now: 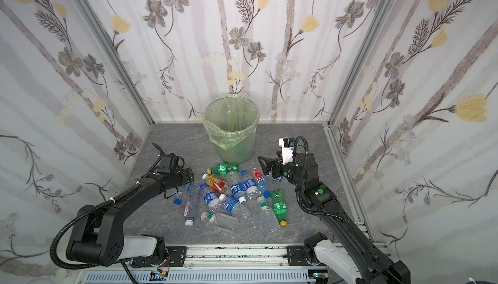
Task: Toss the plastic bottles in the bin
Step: 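Withdraw the right gripper while the left gripper grasps a clear water bottle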
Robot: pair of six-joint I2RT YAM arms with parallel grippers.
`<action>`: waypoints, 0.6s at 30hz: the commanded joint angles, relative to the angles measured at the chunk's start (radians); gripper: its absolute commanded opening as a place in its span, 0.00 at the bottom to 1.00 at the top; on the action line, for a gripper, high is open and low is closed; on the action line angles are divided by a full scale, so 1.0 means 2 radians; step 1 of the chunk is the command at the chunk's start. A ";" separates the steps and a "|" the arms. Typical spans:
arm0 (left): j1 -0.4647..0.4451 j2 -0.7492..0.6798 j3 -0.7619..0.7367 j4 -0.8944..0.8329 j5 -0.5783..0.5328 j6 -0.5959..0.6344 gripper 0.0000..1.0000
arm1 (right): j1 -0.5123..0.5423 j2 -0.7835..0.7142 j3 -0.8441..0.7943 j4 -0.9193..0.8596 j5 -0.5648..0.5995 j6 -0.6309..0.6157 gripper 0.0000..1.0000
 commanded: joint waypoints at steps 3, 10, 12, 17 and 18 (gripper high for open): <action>-0.006 0.019 -0.001 0.002 -0.006 -0.019 0.84 | -0.003 -0.001 -0.008 0.044 0.003 0.007 1.00; -0.011 0.033 -0.011 0.004 -0.019 -0.034 0.67 | -0.005 0.008 -0.008 0.052 0.000 0.005 0.99; -0.011 0.031 -0.011 0.004 -0.027 -0.037 0.61 | -0.005 0.009 -0.009 0.053 0.001 0.004 0.99; -0.011 0.014 -0.011 0.003 -0.040 -0.039 0.53 | -0.007 0.010 -0.015 0.053 0.010 0.004 0.99; -0.011 0.007 -0.011 0.003 -0.043 -0.039 0.51 | -0.008 0.009 -0.017 0.051 0.014 0.004 0.98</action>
